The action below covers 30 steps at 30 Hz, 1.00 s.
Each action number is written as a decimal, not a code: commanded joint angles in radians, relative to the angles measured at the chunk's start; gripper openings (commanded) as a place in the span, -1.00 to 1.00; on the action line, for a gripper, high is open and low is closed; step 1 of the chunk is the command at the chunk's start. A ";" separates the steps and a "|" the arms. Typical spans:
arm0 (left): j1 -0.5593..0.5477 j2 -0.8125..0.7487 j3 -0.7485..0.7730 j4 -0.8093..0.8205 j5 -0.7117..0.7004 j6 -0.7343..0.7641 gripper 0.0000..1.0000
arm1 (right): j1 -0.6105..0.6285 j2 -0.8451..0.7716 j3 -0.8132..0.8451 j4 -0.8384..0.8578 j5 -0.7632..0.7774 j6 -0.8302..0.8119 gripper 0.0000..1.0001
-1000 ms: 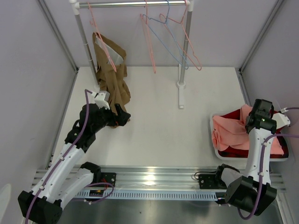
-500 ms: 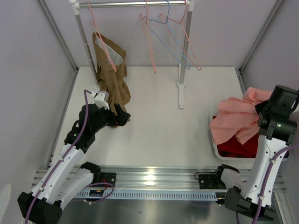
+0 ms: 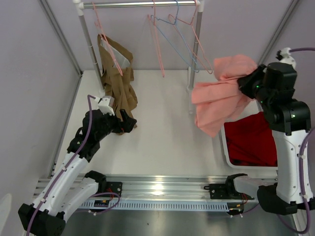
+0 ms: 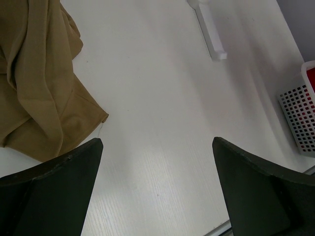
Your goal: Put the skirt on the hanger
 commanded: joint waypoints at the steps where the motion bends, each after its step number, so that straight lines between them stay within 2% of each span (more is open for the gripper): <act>1: -0.007 -0.016 0.017 0.007 -0.030 0.027 0.99 | 0.185 0.015 0.039 0.061 0.113 -0.028 -1.00; 6: -0.007 -0.026 0.019 -0.001 -0.050 0.028 0.99 | 0.505 0.014 -0.105 0.070 0.348 0.030 -1.00; 12: -0.007 -0.039 0.013 -0.001 -0.060 0.028 0.99 | 0.699 0.035 -0.193 0.092 0.440 0.069 -1.00; 19: -0.007 -0.030 0.014 0.001 -0.060 0.030 0.99 | 0.793 0.102 -0.199 0.164 0.406 0.011 -1.00; 30: -0.007 -0.025 0.019 -0.002 -0.040 0.031 0.99 | 0.780 0.228 -0.214 0.371 0.210 -0.166 -1.00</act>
